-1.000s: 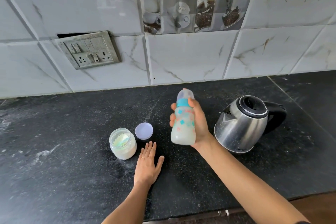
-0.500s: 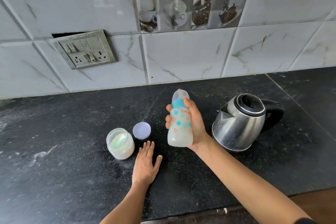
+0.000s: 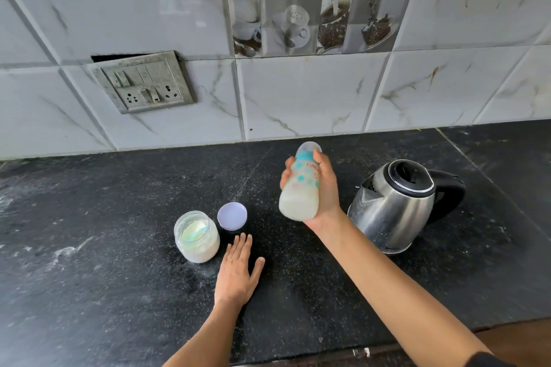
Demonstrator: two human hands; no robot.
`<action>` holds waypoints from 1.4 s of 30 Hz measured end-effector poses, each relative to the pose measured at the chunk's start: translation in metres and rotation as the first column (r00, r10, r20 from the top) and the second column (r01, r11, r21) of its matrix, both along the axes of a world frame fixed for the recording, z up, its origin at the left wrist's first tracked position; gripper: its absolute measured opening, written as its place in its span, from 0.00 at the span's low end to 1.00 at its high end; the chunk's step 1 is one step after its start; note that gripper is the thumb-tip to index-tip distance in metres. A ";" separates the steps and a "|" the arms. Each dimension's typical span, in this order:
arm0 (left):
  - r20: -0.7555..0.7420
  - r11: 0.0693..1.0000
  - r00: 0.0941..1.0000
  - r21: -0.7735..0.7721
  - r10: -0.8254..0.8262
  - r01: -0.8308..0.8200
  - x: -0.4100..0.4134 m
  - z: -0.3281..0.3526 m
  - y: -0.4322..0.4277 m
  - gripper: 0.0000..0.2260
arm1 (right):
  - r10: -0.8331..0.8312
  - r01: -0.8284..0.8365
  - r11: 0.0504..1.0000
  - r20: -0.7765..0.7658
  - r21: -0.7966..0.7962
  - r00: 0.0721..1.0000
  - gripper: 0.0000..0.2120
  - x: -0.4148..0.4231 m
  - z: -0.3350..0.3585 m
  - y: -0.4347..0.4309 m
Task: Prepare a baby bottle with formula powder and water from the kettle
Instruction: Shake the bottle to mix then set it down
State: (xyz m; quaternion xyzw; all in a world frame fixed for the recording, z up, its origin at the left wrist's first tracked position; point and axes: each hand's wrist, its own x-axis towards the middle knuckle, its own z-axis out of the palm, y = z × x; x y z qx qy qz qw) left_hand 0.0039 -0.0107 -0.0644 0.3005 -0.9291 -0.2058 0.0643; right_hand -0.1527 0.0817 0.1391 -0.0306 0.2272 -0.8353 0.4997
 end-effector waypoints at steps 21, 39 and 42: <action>0.015 1.000 1.000 0.017 0.001 -0.002 0.000 -0.001 -0.002 0.45 | 0.135 -0.143 0.989 -0.159 -0.044 0.978 0.22 0.018 -0.003 0.003; 0.006 1.000 1.000 0.020 -0.006 0.006 0.000 0.000 -0.002 0.43 | 0.081 -0.077 0.996 -0.137 0.033 0.987 0.20 0.026 -0.003 0.011; -0.005 1.000 1.000 0.020 -0.011 0.011 0.000 -0.001 -0.002 0.44 | -0.043 0.043 0.999 -0.002 0.024 0.999 0.14 0.009 0.004 0.006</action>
